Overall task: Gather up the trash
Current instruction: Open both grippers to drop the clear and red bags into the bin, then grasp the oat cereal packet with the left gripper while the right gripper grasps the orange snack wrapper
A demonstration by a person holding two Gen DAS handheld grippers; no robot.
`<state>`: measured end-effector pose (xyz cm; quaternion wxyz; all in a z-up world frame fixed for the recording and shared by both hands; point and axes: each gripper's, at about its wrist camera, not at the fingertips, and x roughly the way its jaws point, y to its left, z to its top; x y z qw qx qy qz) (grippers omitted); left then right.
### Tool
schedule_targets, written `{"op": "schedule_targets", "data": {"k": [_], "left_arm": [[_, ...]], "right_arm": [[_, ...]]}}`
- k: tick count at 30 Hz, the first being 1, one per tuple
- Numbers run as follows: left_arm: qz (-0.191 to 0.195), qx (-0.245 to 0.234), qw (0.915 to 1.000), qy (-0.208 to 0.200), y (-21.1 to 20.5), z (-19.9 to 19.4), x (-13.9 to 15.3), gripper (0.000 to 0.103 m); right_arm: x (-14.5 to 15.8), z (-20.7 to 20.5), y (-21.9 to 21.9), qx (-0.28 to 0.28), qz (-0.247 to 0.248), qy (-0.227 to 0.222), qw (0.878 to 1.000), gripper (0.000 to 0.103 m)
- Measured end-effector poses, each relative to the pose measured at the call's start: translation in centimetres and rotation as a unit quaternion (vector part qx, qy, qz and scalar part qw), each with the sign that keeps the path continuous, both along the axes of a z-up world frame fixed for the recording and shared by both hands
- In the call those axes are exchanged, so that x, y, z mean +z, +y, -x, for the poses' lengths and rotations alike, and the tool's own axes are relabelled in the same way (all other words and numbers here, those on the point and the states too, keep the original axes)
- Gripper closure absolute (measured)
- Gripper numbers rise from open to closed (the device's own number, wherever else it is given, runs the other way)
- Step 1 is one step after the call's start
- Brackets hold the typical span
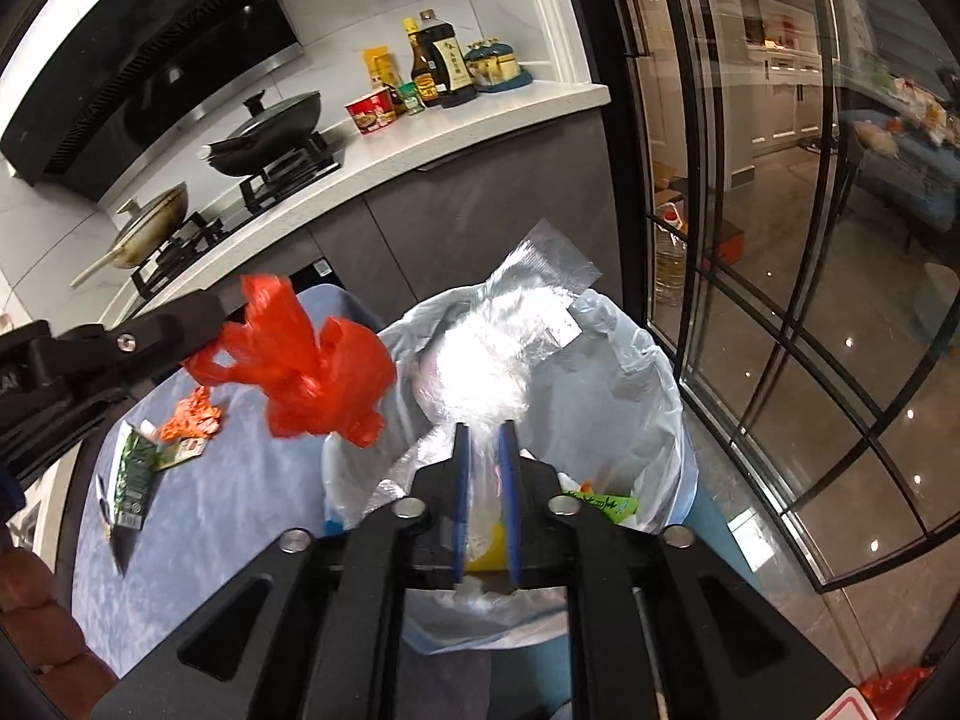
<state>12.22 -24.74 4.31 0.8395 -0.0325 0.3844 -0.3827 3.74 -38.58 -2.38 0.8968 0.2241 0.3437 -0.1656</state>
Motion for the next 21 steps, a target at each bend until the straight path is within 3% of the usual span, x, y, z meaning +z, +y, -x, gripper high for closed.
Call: {"op": "schedule_targets", "data": {"k": [2,3,4,5,7,15,17,21], "left_arm": [[-0.002,0.003,1.0,0.005,-0.7,-0.4,-0.5,0.101],[-0.004,0.006,1.0,0.005,-0.9,-0.5,-0.8,0.099],[-0.008,0.008,0.9999,0.006,-1.1,-0.6,-1.0,0.09],[-0.011,0.01,0.9999,0.006,-1.1,-0.5,-1.1,0.081],[-0.013,0.015,0.9998,0.0,-1.1,-0.4,-1.2,0.073],[-0.019,0.025,0.9995,-0.005,-0.1,-0.5,-1.0,0.068],[-0.017,0.03,0.9994,-0.008,0.5,-0.4,-0.8,0.06],[-0.017,0.043,0.9988,-0.014,1.9,-0.3,-0.5,0.059]], "right_arm": [[-0.1,0.0,-0.3,-0.008,0.001,-0.004,1.0,0.063],[0.0,0.1,-0.4,-0.012,0.002,-0.005,1.0,0.06],[0.0,0.2,-0.5,-0.016,0.004,-0.008,1.0,0.059],[0.0,0.2,-0.6,-0.017,0.005,-0.008,1.0,0.059],[0.0,0.3,-0.7,-0.018,0.003,-0.009,1.0,0.059],[0.3,0.3,0.2,-0.012,0.0,-0.013,1.0,0.059],[0.5,0.3,0.7,-0.007,0.001,-0.013,1.0,0.059],[0.8,0.0,2.0,0.005,0.005,-0.014,1.0,0.059]]}}
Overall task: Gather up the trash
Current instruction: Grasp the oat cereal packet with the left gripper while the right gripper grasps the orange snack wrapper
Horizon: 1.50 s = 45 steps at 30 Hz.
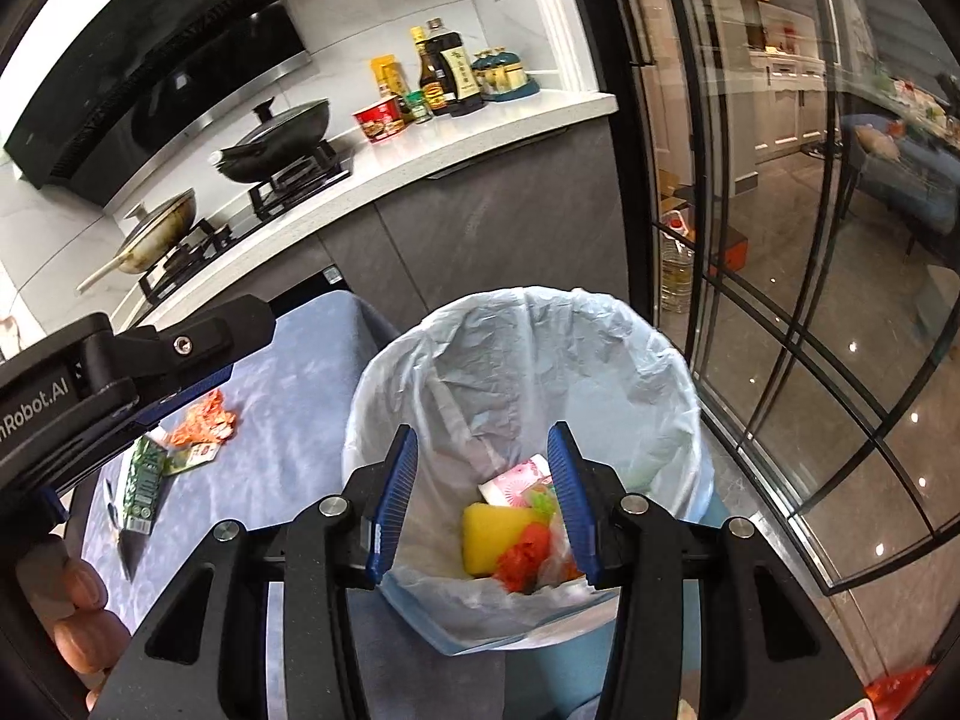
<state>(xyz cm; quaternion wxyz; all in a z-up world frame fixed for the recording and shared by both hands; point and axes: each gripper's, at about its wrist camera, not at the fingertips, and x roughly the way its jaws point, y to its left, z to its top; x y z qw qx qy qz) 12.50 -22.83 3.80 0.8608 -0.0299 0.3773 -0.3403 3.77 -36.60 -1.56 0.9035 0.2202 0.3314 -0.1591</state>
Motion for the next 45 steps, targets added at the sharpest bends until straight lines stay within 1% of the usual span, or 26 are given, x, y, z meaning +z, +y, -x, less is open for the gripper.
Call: {"op": "schedule_targets", "data": {"k": [3,4,5,7,12,16,18,20,22,26,28,30,36,45], "left_arm": [[0.001,0.013,0.9999,0.0,1.7,-0.1,0.2,0.059],[0.001,0.018,0.9998,0.003,2.4,-0.2,0.2,0.053],[0.001,0.024,0.9997,0.004,3.2,-0.3,0.2,0.043],[0.003,0.045,0.999,0.002,5.0,-0.2,0.2,0.037],[-0.007,0.085,0.9963,-0.001,9.5,-0.7,0.0,0.036],[-0.029,0.119,0.9923,-0.016,13.3,-0.5,-0.2,0.025],[-0.052,0.142,0.9881,-0.028,15.7,-0.2,-0.7,0.022],[-0.067,0.163,0.9839,-0.031,18.1,-0.2,-1.4,0.018],[-0.081,0.184,0.9791,-0.03,20.1,-0.3,-2.3,0.017],[-0.127,0.232,0.9641,-0.023,24.4,-0.8,-4.6,0.017],[-0.154,0.249,0.9557,-0.025,26.2,-1.0,-5.9,0.017],[-0.171,0.258,0.9506,-0.025,27.5,-1.2,-6.8,0.017],[-0.182,0.271,0.9453,-0.012,30.3,-2.5,-9.0,0.017],[-0.18,0.266,0.947,-0.009,32.0,-4.1,-10.8,0.018]], "right_arm": [[0.4,-0.4,1.4,0.013,0.002,-0.002,1.0,0.059],[0.5,-0.5,1.8,0.017,0.003,-0.002,1.0,0.059],[0.6,-0.6,2.2,0.02,0.005,-0.003,1.0,0.059],[0.9,-0.8,3.4,0.03,0.006,-0.005,1.0,0.059],[1.1,-1.4,6.3,0.055,0.007,-0.005,0.998,0.059],[1.2,-1.8,9.0,0.078,0.01,-0.002,0.997,0.059],[1.2,-2.0,10.1,0.087,0.01,-0.001,0.996,0.059],[1.1,-2.3,11.4,0.097,0.01,0.003,0.995,0.059],[0.9,-2.6,12.6,0.107,0.008,0.006,0.994,0.059],[0.5,-3.1,14.6,0.122,0.007,0.012,0.992,0.059],[0.3,-3.4,15.7,0.13,0.008,0.016,0.991,0.059],[0.1,-3.7,16.6,0.137,0.007,0.02,0.99,0.059],[-0.4,-4.9,19.0,0.155,0.007,0.03,0.988,0.059],[-1.2,-6.5,21.3,0.169,0.012,0.043,0.985,0.059]]}}
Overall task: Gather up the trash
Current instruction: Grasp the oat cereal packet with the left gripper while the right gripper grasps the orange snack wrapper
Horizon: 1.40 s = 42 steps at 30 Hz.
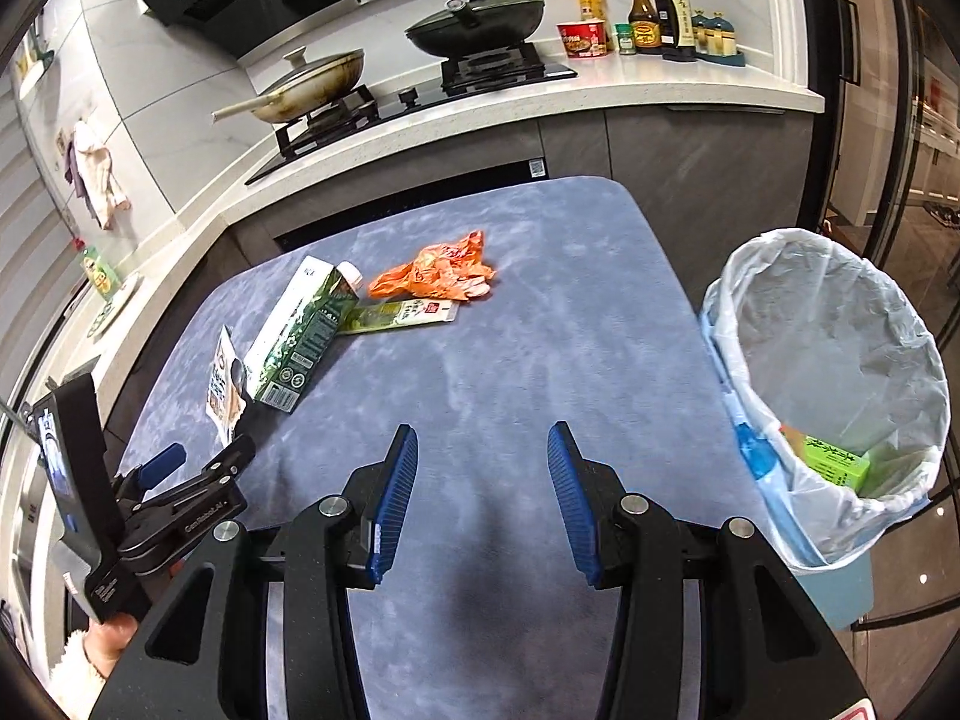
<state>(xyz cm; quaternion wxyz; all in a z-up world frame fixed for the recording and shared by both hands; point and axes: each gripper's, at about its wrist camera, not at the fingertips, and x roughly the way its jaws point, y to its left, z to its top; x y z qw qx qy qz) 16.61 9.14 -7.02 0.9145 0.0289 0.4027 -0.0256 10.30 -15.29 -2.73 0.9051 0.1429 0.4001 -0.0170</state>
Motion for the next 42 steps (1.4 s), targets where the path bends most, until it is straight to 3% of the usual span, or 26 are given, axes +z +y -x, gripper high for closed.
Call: {"op": "schedule_targets", "data": {"k": [5,12,14,16,20,28,36,42], "left_arm": [[0.008,-0.01,0.9999,0.01,0.3,-1.0,-0.8,0.03],[0.036,-0.021,0.9987,0.029,1.0,-1.6,-1.5,0.073],[0.044,-0.022,0.9984,0.028,1.3,-1.5,-1.3,0.079],[0.049,-0.026,0.9981,0.028,1.3,-1.4,-0.9,0.092],[0.064,-0.027,0.9973,0.021,1.6,-1.0,0.3,0.097],[0.093,-0.035,0.9949,0.021,1.1,0.4,2.7,0.098],[0.103,-0.041,0.9934,0.03,0.5,0.7,3.4,0.098],[0.111,-0.046,0.9921,0.036,0.3,0.5,3.3,0.098]], "right_arm": [[-0.3,-1.1,0.8,0.007,0.002,0.005,1.0,0.059],[-0.6,-2.4,1.8,0.019,0.008,0.008,1.0,0.059],[-0.8,-2.9,2.0,0.023,0.009,0.009,1.0,0.059],[-0.9,-3.4,2.2,0.027,0.011,0.009,1.0,0.059],[-0.7,-4.8,2.6,0.035,0.016,0.0,0.999,0.059],[-0.7,-9.7,2.2,0.037,0.021,-0.011,0.999,0.059],[-2.8,-15.7,1.7,0.052,0.015,0.007,0.998,0.059],[-4.3,-18.3,1.4,0.059,0.006,0.016,0.998,0.049]]}}
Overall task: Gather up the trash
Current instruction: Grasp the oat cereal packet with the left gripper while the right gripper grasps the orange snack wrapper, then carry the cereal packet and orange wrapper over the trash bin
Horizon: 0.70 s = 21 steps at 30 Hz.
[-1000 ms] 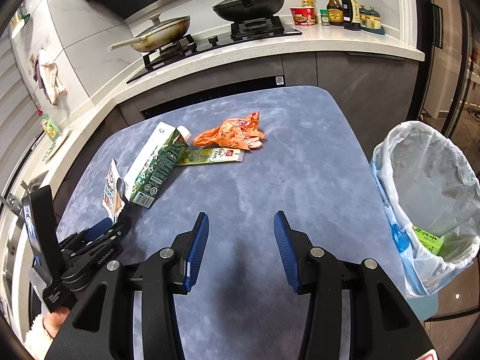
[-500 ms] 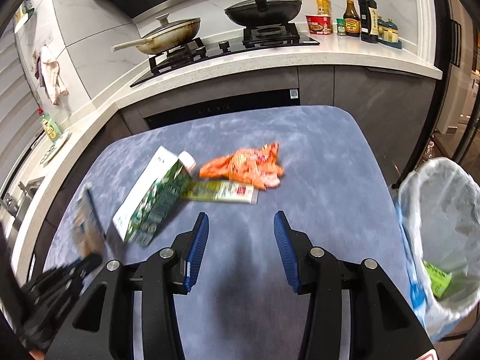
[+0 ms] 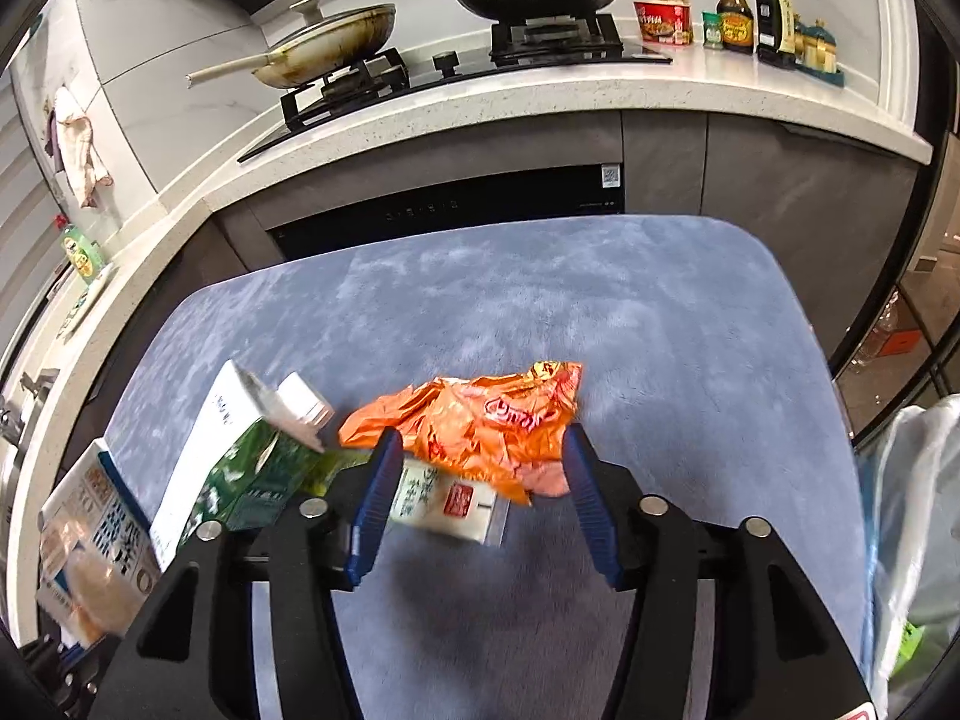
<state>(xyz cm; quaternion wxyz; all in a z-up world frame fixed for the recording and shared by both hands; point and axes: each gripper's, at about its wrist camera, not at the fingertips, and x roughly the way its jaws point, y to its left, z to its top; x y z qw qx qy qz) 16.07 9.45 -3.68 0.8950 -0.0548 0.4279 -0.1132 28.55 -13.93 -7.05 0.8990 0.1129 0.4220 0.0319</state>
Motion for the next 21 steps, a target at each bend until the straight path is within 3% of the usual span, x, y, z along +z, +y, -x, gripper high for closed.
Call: {"op": "schedule_targets", "data": {"k": [3,10,21], "left_arm": [[0.0,0.0,1.0,0.004,0.0,-0.1,-0.2,0.098],[0.0,-0.002,1.0,0.003,-0.1,0.0,-0.2,0.099],[0.01,-0.007,0.9997,-0.023,-0.5,2.8,3.2,0.1]], "right_arm": [[-1.0,-0.8,-0.2,0.005,-0.013,0.011,1.0,0.049],[-1.1,-0.2,-0.7,0.003,-0.035,0.0,0.999,0.07],[3.1,6.1,-2.0,-0.015,-0.049,-0.042,0.998,0.071]]}}
